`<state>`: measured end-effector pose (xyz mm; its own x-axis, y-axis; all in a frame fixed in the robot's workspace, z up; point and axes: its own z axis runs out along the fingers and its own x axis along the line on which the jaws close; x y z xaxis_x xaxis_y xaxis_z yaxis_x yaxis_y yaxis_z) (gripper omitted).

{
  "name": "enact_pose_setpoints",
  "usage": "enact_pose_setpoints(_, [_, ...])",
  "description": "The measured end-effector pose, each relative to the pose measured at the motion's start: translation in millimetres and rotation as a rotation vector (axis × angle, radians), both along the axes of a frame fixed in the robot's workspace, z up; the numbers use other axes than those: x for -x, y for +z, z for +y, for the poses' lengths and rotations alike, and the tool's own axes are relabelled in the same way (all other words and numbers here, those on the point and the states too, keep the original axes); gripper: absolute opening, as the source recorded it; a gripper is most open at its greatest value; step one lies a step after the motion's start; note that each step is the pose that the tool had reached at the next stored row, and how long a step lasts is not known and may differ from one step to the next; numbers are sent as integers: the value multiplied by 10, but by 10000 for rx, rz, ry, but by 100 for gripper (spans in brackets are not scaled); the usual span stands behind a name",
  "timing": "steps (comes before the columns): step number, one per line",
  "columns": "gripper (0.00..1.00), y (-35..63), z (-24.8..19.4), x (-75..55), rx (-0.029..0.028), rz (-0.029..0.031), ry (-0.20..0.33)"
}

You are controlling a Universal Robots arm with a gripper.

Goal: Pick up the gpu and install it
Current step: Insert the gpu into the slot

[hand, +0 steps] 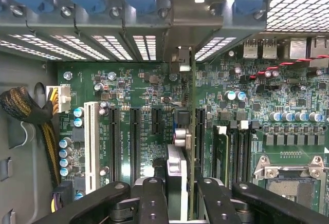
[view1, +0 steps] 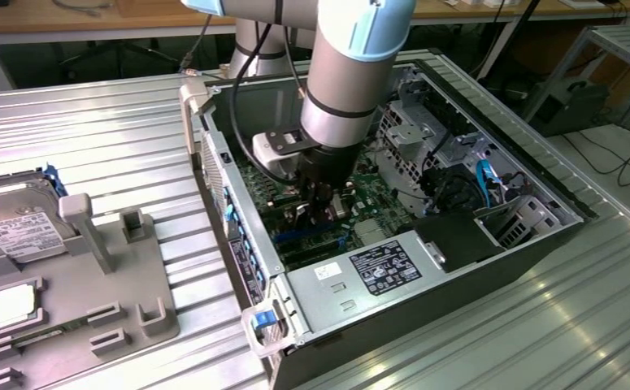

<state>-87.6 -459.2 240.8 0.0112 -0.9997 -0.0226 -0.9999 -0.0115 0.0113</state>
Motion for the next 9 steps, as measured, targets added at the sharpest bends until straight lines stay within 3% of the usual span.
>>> enact_pose_setpoints(9, [28,-16,0,15,2,23,0])
